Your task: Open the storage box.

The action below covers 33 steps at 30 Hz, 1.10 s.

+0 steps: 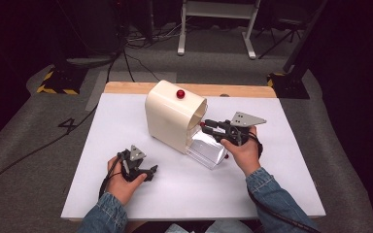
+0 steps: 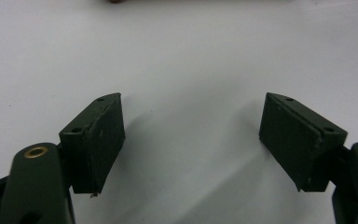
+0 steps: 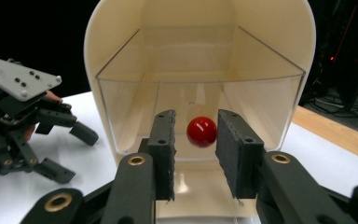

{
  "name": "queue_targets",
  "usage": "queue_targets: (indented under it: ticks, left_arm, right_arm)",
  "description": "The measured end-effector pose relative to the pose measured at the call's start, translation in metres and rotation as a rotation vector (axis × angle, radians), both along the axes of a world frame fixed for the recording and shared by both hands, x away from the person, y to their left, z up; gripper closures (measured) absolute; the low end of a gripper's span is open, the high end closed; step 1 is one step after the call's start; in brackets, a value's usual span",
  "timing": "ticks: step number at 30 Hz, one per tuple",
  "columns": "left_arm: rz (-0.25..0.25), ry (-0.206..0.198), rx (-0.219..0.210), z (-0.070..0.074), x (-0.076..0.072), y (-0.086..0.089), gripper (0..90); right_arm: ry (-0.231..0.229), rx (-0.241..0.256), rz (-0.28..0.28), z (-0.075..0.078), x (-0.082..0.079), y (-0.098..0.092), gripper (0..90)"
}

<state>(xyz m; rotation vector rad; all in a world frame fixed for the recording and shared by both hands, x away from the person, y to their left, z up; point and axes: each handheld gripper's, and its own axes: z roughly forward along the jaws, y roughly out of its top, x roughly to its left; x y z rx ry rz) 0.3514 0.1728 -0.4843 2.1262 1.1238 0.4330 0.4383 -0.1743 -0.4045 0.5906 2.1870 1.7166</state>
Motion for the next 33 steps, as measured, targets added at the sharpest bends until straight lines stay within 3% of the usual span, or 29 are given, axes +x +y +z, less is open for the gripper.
queue_targets:
  ticks: [10,22,33]
  left_arm:
    - [0.000,-0.001,0.004,0.000,0.000,0.000,22.7]
    - [0.000,0.002,0.000,0.000,0.000,0.000,22.7]
    - [-0.001,0.005,0.002,0.001,0.001,0.000,22.5]
  right_arm:
    - [-0.001,0.021,-0.016,-0.007,0.004,0.004,74.1]
    - [-0.005,-0.006,-0.022,-0.003,-0.001,0.003,74.3]
    - [-0.012,-0.026,-0.037,0.004,-0.017,-0.019,74.4]
